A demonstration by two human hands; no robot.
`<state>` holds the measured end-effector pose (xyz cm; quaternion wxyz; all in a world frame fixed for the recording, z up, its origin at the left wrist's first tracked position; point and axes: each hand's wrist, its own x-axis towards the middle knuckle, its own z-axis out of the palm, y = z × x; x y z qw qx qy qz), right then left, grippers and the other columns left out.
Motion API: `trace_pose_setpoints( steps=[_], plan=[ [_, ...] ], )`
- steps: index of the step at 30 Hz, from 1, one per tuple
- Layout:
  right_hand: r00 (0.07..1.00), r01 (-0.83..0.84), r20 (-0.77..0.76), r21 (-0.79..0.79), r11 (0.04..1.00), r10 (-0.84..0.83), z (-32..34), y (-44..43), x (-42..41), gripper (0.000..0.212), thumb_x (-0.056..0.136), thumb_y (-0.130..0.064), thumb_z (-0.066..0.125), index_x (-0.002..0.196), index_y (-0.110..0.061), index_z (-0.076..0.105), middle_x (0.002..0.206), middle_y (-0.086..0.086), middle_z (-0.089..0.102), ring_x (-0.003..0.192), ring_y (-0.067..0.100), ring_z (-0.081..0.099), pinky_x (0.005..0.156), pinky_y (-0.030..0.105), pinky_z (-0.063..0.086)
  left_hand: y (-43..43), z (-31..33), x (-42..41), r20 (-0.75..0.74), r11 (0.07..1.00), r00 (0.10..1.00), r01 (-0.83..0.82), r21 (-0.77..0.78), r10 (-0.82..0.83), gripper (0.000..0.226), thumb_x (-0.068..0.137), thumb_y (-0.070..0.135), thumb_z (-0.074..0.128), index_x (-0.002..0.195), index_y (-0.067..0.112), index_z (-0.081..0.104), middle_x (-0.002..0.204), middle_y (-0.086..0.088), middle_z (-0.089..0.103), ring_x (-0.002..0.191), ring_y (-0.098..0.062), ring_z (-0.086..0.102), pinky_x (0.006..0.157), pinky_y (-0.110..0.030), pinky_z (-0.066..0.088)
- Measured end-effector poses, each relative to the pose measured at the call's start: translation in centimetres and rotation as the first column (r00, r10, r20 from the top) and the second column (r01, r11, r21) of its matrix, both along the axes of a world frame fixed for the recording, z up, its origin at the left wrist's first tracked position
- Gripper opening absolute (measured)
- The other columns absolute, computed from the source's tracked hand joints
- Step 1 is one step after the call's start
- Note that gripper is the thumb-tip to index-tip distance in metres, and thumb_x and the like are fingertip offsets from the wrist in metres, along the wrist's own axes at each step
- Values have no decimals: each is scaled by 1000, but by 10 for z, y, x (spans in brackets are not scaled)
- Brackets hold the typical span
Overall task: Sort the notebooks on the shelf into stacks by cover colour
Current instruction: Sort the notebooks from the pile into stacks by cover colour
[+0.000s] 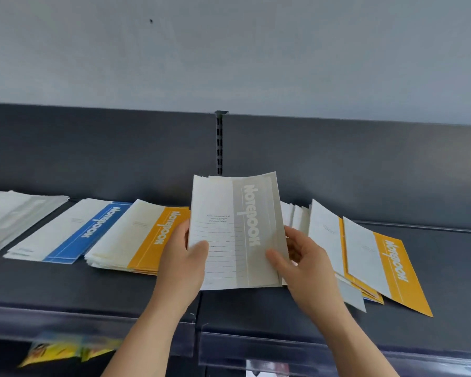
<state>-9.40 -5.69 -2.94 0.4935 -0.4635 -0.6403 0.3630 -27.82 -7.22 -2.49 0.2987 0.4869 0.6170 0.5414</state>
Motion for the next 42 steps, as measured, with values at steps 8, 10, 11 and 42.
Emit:
trace_pose_setpoints(
  steps=[8, 10, 11, 42],
  plan=[
    [990, -126, 73, 21, 992, 124, 5, -7, -109, 37, 86, -11, 62, 113, -36, 57, 97, -21, 68, 89, -6, 62, 75, 16, 53, -45, 6, -107, -16, 997, 999, -52, -48, 52, 45, 94, 5, 44, 119, 42, 47, 109, 27, 57, 98, 4, 54, 62, -10, 42],
    [985, -158, 74, 16, 987, 157, 6, -11, -144, 38, 86, -10, 62, 113, -37, 57, 96, -21, 68, 89, -6, 62, 75, 17, 52, -60, 7, -141, -16, 995, 997, -75, -59, 74, 47, 93, 5, 44, 117, 45, 46, 108, 26, 59, 98, 4, 55, 63, -12, 41],
    [983, -171, 75, 15, 985, 169, 7, -14, -162, 39, 85, -10, 62, 111, -39, 57, 95, -21, 68, 87, -5, 62, 74, 17, 52, -67, 8, -158, -14, 995, 996, -87, -58, 86, 48, 92, 4, 44, 115, 47, 46, 107, 26, 60, 98, 5, 55, 64, -12, 41],
    [854, -466, 234, -56, 883, 465, 1, -28, -628, 32, 88, -23, 60, 120, -27, 57, 98, -20, 62, 85, -2, 59, 63, 11, 47, -139, 6, -586, -124, 816, 814, -577, -47, 568, 23, 92, 20, 55, 112, 30, 52, 98, 24, 57, 88, 6, 55, 60, -10, 41]
  ],
)
